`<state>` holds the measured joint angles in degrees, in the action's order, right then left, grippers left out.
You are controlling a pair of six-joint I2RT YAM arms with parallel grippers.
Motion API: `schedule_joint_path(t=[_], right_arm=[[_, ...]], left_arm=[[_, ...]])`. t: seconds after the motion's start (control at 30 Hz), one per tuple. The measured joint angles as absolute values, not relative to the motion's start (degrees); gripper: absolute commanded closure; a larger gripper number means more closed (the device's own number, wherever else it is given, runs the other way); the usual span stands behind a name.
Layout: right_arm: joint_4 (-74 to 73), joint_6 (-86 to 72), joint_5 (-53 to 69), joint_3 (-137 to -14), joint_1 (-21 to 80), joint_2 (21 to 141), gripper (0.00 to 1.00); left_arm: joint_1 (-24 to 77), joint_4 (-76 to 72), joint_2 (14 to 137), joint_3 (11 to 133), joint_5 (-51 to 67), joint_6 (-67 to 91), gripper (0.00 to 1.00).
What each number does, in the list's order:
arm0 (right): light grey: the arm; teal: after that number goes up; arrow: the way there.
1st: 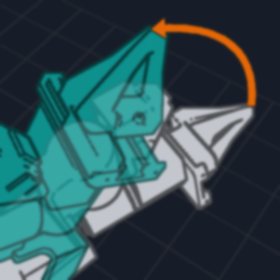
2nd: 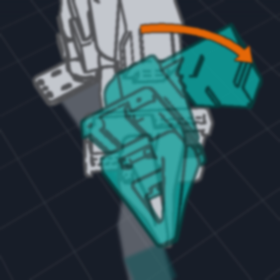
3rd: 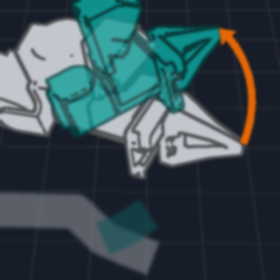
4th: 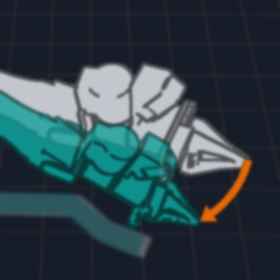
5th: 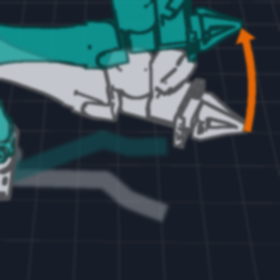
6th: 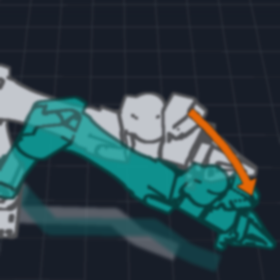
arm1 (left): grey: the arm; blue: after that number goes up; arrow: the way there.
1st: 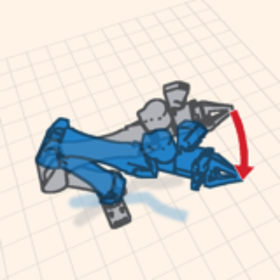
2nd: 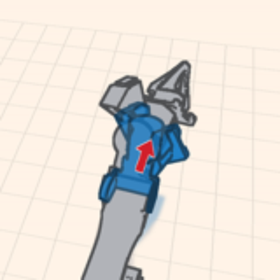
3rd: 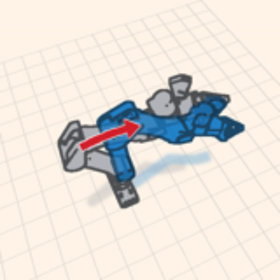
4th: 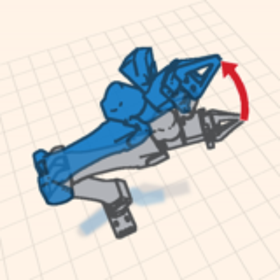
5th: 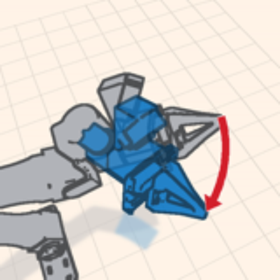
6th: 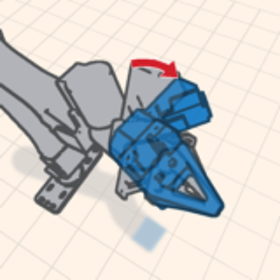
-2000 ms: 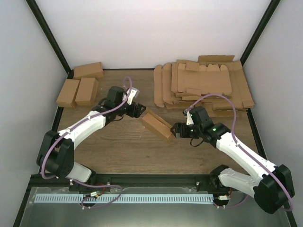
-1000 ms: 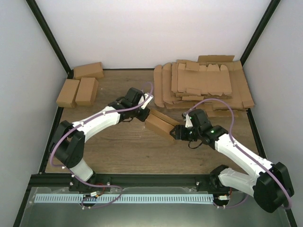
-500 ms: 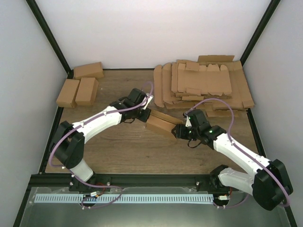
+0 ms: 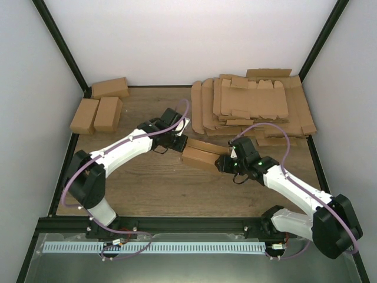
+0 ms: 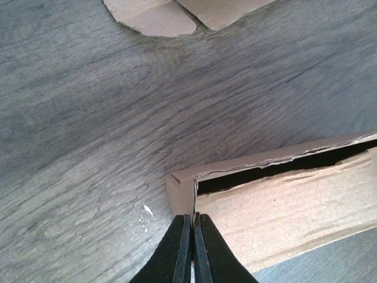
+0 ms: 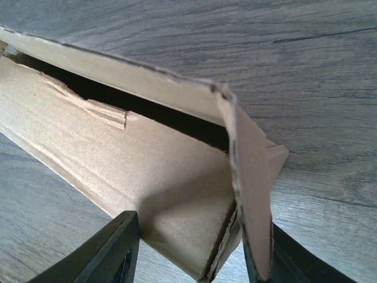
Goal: Fold the paper box
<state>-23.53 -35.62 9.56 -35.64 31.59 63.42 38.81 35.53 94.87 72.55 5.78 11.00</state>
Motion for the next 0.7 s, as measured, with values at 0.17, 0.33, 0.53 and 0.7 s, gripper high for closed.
schedule_joint_path(t=[0.17,0.33,0.53,0.7], right_arm=[[-22.50,-35.73,9.30,-35.40,31.59,63.72,0.54],[-21.67,-35.86,9.26,-35.05,31.59,63.75,0.54],[-20.86,-36.05,8.78,-34.72,31.59,63.75,0.54],[-20.01,-36.77,8.40,-34.33,31.59,63.68,0.55]], left_arm=[[38.79,35.77,94.87,72.60,6.22,13.39,0.96],[38.76,36.82,94.91,73.14,6.46,15.49,0.96],[38.72,39.75,96.18,75.72,6.50,16.62,0.96],[38.72,38.57,95.18,74.08,6.85,18.52,0.96]])
